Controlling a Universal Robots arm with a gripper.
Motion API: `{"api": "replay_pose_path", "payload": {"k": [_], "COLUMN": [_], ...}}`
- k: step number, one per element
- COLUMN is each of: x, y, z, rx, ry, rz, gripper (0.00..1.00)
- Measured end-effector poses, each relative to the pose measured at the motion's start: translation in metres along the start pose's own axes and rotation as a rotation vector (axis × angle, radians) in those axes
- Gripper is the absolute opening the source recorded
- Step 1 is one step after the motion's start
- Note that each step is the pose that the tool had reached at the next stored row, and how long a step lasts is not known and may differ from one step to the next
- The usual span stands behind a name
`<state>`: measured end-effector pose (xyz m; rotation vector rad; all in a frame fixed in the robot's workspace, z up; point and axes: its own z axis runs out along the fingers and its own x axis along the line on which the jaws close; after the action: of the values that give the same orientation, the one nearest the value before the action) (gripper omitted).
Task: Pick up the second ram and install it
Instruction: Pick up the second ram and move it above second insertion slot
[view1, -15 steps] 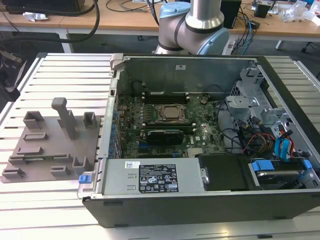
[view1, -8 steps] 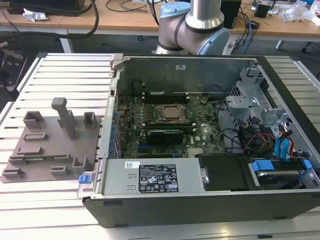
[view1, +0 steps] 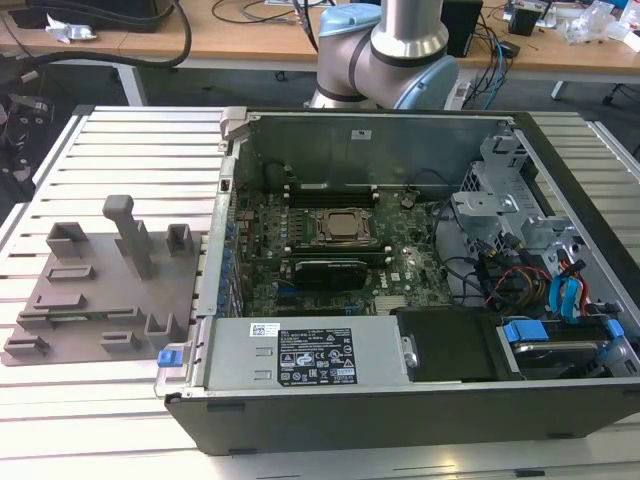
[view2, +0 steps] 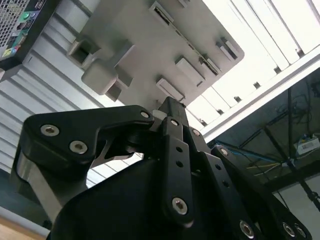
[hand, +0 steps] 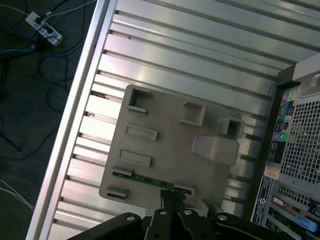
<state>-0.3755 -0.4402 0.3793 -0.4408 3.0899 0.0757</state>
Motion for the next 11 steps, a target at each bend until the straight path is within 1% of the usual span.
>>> {"api": "replay_pose_path", "payload": {"k": [1, 3, 4, 6, 10, 11], "x": [0.0000, 0.0000, 0.0000, 0.0000, 0.0000, 0.0000], "y": [0.0000, 0.0000, 0.0000, 0.0000, 0.0000, 0.0000], "z": [0.0000, 0.0000, 0.0000, 0.0000, 0.0000, 0.0000], "rx": [-0.0007, -0.0020, -0.0023, -0.0038, -0.0061, -0.0070], "ry": [0.0013, 0.0034, 0.0040, 0.0066, 0.0106, 0.0120], "rz": [-0.029, -0.075, -0.090, -0.144, -0.234, -0.264], "gripper": [0.10, 0.10, 0.10, 0.10, 0.10, 0.10]}}
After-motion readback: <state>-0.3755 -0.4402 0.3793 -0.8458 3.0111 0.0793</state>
